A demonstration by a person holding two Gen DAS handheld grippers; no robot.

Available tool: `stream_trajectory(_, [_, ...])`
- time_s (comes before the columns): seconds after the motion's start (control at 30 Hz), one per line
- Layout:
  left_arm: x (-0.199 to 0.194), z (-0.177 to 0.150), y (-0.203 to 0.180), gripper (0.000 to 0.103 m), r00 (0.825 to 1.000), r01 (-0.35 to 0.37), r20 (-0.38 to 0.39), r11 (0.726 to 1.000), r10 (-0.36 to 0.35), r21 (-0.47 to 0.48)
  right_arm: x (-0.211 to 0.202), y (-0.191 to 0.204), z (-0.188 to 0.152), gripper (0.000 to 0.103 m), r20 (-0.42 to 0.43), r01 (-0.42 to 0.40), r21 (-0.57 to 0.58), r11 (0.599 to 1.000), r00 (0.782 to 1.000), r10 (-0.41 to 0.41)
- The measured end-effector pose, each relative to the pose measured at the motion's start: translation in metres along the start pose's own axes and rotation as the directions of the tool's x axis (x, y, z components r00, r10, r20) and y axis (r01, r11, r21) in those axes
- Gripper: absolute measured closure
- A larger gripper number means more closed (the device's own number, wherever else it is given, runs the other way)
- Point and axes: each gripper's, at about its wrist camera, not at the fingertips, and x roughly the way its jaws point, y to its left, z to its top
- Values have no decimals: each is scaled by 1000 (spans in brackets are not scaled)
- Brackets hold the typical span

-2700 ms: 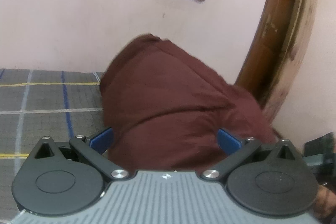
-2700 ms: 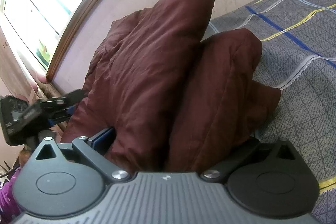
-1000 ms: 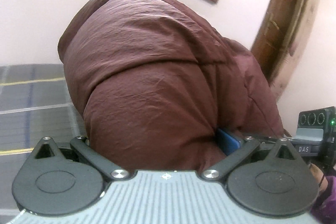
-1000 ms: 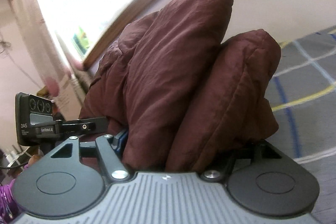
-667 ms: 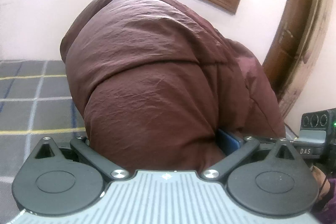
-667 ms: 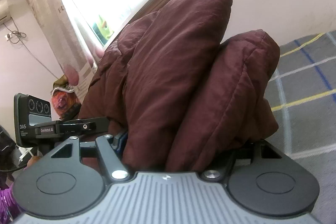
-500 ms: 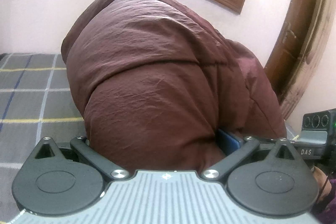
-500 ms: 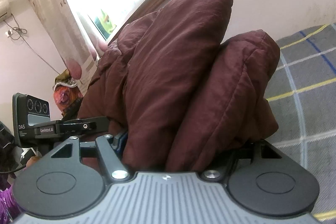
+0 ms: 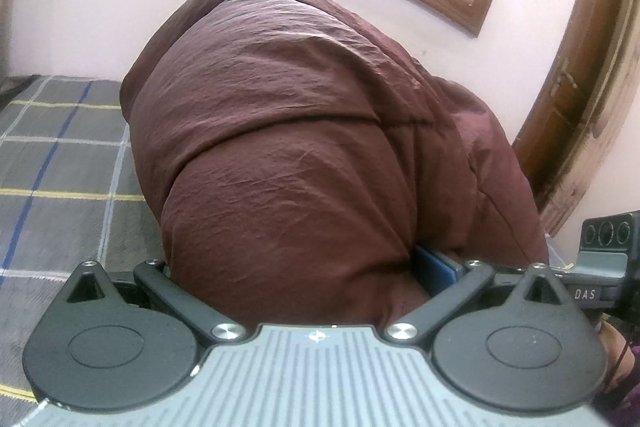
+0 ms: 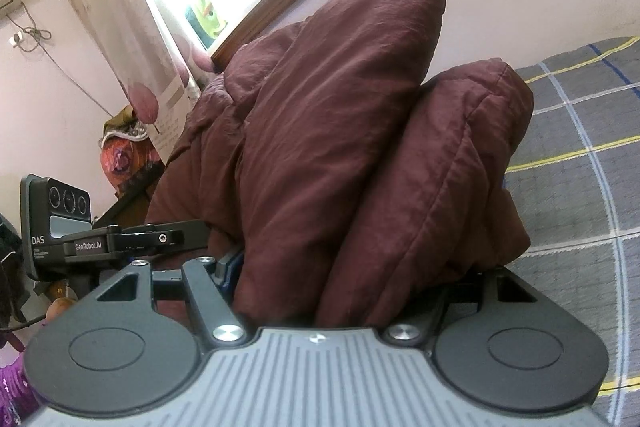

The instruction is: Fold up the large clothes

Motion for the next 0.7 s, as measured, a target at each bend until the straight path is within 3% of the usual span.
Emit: stream_trajectory(0.7, [1,-1,0,2,1000,-22,-7,999,21,-31,28,21,2,34,-42,24,-24,999,999,-25])
